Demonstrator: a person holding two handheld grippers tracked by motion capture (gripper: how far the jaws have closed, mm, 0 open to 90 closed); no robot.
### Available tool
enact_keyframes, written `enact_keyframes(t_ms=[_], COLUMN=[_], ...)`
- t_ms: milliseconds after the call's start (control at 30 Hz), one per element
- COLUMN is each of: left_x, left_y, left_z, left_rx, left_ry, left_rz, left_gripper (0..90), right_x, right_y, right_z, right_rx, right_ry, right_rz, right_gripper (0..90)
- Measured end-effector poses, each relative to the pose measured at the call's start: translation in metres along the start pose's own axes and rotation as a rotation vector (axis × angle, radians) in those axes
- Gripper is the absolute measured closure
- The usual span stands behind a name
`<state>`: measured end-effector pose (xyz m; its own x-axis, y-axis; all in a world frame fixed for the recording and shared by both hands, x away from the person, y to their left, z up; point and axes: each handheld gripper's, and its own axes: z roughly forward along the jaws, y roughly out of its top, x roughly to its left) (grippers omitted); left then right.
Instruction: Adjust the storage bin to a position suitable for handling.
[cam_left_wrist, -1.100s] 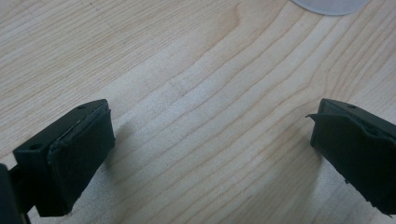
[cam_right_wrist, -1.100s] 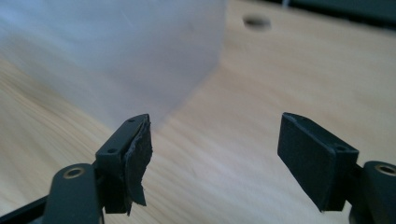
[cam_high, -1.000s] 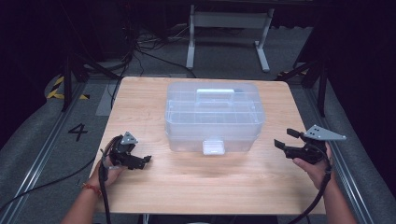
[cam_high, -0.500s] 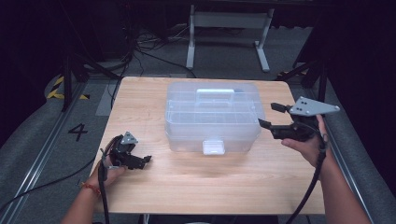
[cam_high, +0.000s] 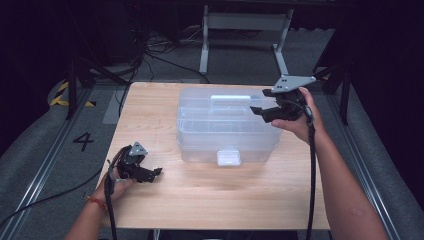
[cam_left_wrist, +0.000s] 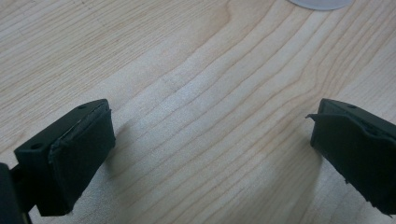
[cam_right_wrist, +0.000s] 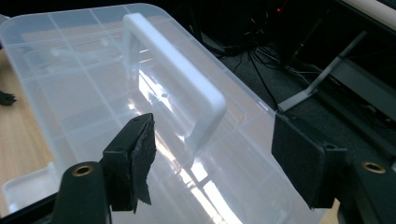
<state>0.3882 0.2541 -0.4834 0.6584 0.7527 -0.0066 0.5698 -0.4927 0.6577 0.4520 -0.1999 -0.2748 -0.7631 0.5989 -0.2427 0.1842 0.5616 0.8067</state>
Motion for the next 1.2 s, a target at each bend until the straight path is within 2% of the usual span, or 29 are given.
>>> enact_keyframes(t_ms=[133,300,467,633,667,867,933,967,1000,1033,1100,1200], left_x=[0.000,0.000,0.000,0.000,0.000,-0.001,-0.001,-0.001,-0.001,-0.001,0.000,-0.001], left_y=[0.000,0.000,-0.001,-0.001,-0.001,-0.001,-0.001,-0.001,-0.001,-0.001,-0.001,-0.002], left_z=[0.000,0.000,-0.001,-0.001,-0.001,-0.001,-0.001,-0.001,-0.001,-0.001,-0.001,-0.001], left_rx=[0.000,0.002,0.003,0.004,0.005,0.005,0.005,0.005,0.005,0.004,0.005,0.002], left_ry=[0.000,-0.004,-0.008,-0.007,-0.013,-0.017,-0.017,-0.017,-0.017,-0.016,-0.012,-0.015], left_rz=[0.000,-0.003,0.018,0.019,0.013,0.005,0.004,0.004,0.006,0.006,0.015,0.007], left_gripper=[0.3,0.3,0.4,0.3,0.3,0.2,0.2,0.2,0.2,0.3,0.3,0.4], right_x=[0.000,0.007,0.017,0.015,0.014,0.008,0.009,0.011,0.011,0.014,0.017,0.018], right_y=[0.019,0.039,0.050,0.052,0.052,0.054,0.056,0.058,0.058,0.062,0.065,0.067], right_z=[0.015,0.034,0.058,0.076,0.078,0.089,0.091,0.092,0.092,0.093,0.093,0.095], right_rx=[0.019,0.033,0.098,0.173,0.192,0.292,0.318,0.326,0.326,0.324,0.333,0.352], right_ry=[-0.010,0.012,0.046,0.065,0.058,0.108,0.127,0.136,0.136,0.152,0.159,0.164], right_rz=[-0.043,-0.075,-0.117,-0.128,-0.131,-0.178,-0.207,-0.238,-0.238,-0.259,-0.275,-0.300], right_gripper=[31.7,34.3,38.8,42.7,43.8,54.2,63.0,65.0,65.0,70.0,70.4,71.6])
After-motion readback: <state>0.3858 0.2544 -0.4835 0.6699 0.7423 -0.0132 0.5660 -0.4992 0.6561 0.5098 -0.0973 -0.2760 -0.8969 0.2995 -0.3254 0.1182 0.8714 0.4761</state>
